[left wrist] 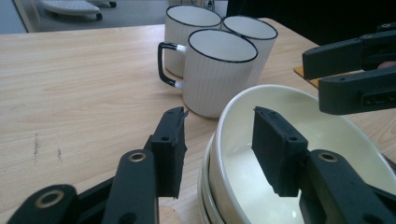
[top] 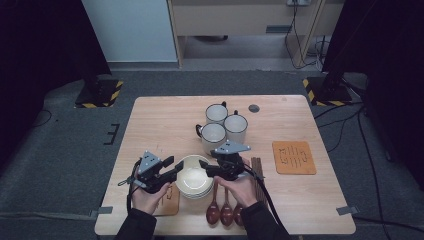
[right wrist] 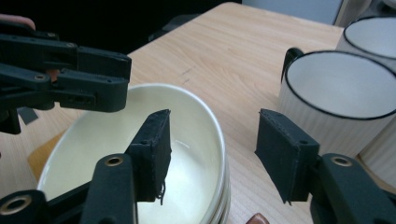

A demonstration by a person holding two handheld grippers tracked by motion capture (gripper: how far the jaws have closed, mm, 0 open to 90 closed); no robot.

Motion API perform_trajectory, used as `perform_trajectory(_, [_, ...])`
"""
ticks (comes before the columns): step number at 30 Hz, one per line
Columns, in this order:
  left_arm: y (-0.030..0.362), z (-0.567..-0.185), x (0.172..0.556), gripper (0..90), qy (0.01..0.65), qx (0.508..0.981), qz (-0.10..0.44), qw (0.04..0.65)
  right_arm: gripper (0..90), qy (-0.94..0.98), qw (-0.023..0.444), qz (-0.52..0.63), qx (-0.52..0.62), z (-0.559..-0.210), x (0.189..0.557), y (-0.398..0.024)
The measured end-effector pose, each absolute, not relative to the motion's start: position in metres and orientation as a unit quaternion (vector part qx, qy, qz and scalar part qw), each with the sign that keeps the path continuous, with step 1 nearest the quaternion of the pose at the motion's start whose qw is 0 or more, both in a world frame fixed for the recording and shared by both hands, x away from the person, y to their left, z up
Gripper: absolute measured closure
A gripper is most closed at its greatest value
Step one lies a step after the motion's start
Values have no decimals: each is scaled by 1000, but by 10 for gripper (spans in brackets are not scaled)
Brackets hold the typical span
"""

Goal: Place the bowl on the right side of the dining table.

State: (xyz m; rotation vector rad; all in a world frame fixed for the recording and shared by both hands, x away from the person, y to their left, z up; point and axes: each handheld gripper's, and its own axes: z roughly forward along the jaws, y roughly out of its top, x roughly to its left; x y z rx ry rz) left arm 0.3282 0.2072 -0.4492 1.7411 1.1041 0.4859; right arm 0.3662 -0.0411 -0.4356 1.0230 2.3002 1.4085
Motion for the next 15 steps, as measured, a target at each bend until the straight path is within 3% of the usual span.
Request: perform_trajectory(15, [203, -458, 331, 657, 451, 733, 188, 473, 625, 810, 123, 460, 343, -445, 367, -34])
